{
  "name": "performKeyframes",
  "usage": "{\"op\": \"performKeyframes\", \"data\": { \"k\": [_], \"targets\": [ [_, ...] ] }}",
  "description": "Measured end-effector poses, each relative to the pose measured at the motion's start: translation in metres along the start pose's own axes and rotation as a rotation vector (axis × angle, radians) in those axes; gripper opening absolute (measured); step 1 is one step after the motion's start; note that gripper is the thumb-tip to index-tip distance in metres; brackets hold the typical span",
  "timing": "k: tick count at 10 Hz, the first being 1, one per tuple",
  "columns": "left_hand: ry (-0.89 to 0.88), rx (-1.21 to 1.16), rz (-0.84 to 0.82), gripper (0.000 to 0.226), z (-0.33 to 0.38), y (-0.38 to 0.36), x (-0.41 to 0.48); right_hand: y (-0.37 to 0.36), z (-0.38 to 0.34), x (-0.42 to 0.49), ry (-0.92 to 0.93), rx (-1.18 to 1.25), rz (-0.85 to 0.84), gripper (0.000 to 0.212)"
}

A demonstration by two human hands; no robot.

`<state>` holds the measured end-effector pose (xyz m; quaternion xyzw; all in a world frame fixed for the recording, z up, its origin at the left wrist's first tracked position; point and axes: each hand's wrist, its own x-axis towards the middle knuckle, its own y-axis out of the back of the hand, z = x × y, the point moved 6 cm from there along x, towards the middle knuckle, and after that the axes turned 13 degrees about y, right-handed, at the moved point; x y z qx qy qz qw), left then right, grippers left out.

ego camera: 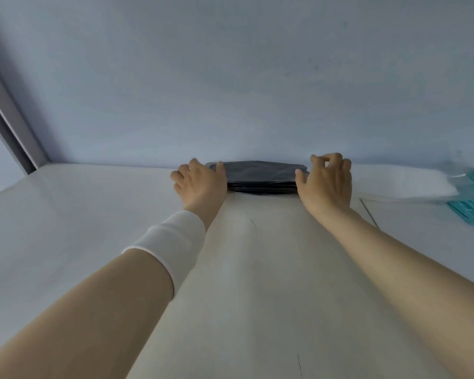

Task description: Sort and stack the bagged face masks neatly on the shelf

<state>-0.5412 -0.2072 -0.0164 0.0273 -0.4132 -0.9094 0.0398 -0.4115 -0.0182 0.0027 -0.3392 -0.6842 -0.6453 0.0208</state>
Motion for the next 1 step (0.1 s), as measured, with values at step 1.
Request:
{"op": "performKeyframes", "data": {
  "k": [1],
  "targets": [
    [-0.217, 0.057, 0.033, 0.062, 0.0156, 0.0117, -0.0275, 0.0143, -0.0028, -0.0124, 0.116, 0.005, 0.037, 0.048]
  ]
}}
